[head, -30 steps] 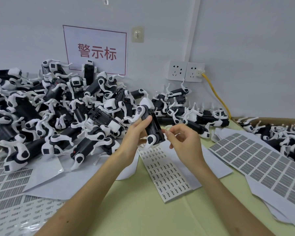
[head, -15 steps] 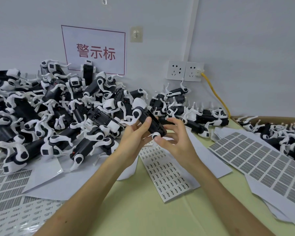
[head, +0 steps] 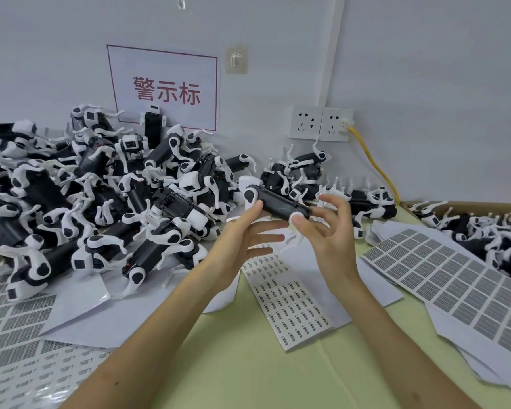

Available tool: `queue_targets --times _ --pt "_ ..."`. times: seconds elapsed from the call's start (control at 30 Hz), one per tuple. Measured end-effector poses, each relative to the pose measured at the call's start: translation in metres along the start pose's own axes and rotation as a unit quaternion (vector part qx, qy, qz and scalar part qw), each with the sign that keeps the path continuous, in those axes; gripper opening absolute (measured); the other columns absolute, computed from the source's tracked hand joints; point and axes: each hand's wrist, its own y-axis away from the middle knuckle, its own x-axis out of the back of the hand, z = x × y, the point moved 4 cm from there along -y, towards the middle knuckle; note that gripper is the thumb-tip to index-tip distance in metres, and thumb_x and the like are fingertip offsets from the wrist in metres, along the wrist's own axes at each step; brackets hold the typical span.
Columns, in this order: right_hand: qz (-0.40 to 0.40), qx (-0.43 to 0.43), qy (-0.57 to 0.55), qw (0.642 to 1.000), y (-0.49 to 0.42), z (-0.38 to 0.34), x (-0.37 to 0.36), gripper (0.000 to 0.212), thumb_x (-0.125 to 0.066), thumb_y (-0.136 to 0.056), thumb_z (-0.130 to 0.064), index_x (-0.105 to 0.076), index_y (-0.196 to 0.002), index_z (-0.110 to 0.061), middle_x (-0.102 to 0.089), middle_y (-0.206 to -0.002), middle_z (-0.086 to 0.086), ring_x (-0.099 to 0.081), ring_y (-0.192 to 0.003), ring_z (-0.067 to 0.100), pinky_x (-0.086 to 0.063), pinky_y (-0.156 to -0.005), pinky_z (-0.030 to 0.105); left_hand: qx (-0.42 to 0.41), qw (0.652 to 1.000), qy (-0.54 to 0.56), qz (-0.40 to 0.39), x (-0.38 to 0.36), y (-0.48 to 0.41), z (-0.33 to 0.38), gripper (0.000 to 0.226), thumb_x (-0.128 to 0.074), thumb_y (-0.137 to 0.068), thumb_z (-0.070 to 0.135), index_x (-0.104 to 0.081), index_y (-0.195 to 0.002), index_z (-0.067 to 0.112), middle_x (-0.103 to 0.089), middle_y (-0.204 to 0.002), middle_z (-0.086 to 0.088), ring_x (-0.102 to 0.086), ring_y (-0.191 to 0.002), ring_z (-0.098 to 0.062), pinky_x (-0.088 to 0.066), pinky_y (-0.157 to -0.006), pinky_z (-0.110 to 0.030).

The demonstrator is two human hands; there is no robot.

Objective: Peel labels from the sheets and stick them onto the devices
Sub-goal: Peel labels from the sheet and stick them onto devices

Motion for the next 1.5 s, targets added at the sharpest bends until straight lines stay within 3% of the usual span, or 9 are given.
queue_targets --times 0.13,0.23,0.33,0.43,0.57,0.97,1.2,1.37,1.5 --pt "0.065 -0.019 -0.057 0.996 -0.009 0.001 0.012 0.057 -0.081 -0.075 -0.035 -0.051 -0.122 -0.024 -0.072 -0.103 -0.002 -0.071 -0.084 0.002 -0.053 -0.072 0.014 0.017 0.999 -0.003 0.039 0.005 -0.001 -0.001 0.063 -0.056 -0.094 0.070 -0.071 -0.115 0.013 -0.079 -0.110 -0.005 -0.074 -0.093 -0.022 -0.055 -0.077 -0.029" --pt "0.087 -0.040 -0.087 0.992 -0.016 0.004 0.022 0.061 -0.082 -0.072 -0.034 -0.050 -0.122 -0.021 -0.073 -0.110 0.012 -0.074 -0.091 0.015 -0.058 -0.077 0.022 -0.003 0.991 0.000 0.131 0.017 -0.002 0.000 0.062 -0.071 -0.081 0.073 -0.065 -0.101 0.015 -0.075 -0.099 -0.005 -0.071 -0.088 -0.021 -0.054 -0.072 -0.030" --pt "0.077 -0.048 -0.080 0.993 -0.017 0.006 0.022 0.068 -0.084 -0.065 -0.040 -0.049 -0.120 -0.021 -0.073 -0.109 0.017 -0.074 -0.091 0.021 -0.060 -0.078 0.027 -0.017 0.990 -0.017 0.140 0.022 -0.002 0.000 0.080 -0.076 -0.065 0.078 -0.060 -0.120 0.022 -0.071 -0.122 0.001 -0.069 -0.106 -0.012 -0.054 -0.084 -0.031" --pt "0.054 -0.057 -0.069 0.994 -0.015 0.009 0.017 0.070 -0.083 -0.061 -0.048 -0.049 -0.118 -0.023 -0.078 -0.096 0.002 -0.075 -0.085 0.016 -0.058 -0.072 0.026 -0.015 0.993 -0.078 0.091 0.018 -0.001 -0.001 0.090 -0.076 -0.058 0.079 -0.056 -0.134 0.036 -0.063 -0.133 0.009 -0.061 -0.118 -0.006 -0.053 -0.095 -0.031" --pt "0.004 -0.073 -0.051 0.996 -0.013 0.008 0.012 0.069 -0.080 -0.064 -0.052 -0.051 -0.118 -0.022 -0.077 -0.088 -0.016 -0.077 -0.082 0.015 -0.058 -0.067 0.025 -0.014 0.990 -0.139 0.023 0.010 0.000 -0.001 0.073 -0.081 -0.062 0.065 -0.063 -0.128 0.039 -0.073 -0.122 0.008 -0.069 -0.113 -0.012 -0.055 -0.103 -0.044" --pt "-0.071 -0.110 -0.027 0.991 -0.011 0.012 0.007 0.076 -0.084 -0.059 -0.049 -0.050 -0.121 -0.019 -0.078 -0.090 0.001 -0.075 -0.079 0.018 -0.054 -0.069 0.026 0.049 0.966 -0.220 -0.127 -0.003 0.009 -0.007 0.065 -0.089 -0.078 0.026 -0.055 -0.135 0.028 -0.079 -0.112 -0.009 -0.075 -0.106 -0.030 -0.054 -0.105 -0.043" --pt "-0.074 -0.130 -0.025 0.988 -0.012 0.013 0.010 0.077 -0.083 -0.060 -0.053 -0.052 -0.121 -0.019 -0.078 -0.093 0.003 -0.074 -0.081 0.020 -0.052 -0.076 0.036 0.040 0.970 -0.218 -0.096 -0.008 0.009 -0.006 0.040 -0.075 -0.096 0.033 -0.060 -0.132 0.023 -0.080 -0.107 -0.005 -0.072 -0.113 -0.022 -0.049 -0.106 -0.034" --pt "-0.078 -0.113 -0.006 0.990 -0.010 0.013 0.006 0.062 -0.080 -0.071 -0.050 -0.056 -0.124 -0.027 -0.078 -0.102 -0.007 -0.075 -0.093 0.014 -0.053 -0.082 0.035 0.023 0.985 -0.166 -0.048 -0.007 0.005 -0.010 0.035 -0.066 -0.102 0.036 -0.062 -0.129 0.015 -0.078 -0.105 -0.015 -0.071 -0.108 -0.031 -0.045 -0.113 -0.051" --pt "-0.014 -0.072 -0.018 0.997 -0.013 0.008 0.013 0.037 -0.069 -0.081 -0.042 -0.064 -0.115 -0.027 -0.074 -0.112 -0.010 -0.068 -0.108 0.009 -0.052 -0.089 0.033 0.037 0.995 -0.087 0.011 -0.002 -0.001 -0.018 0.033 -0.064 -0.102 0.037 -0.063 -0.124 0.013 -0.073 -0.098 -0.005 -0.068 -0.095 -0.025 -0.053 -0.104 -0.054"
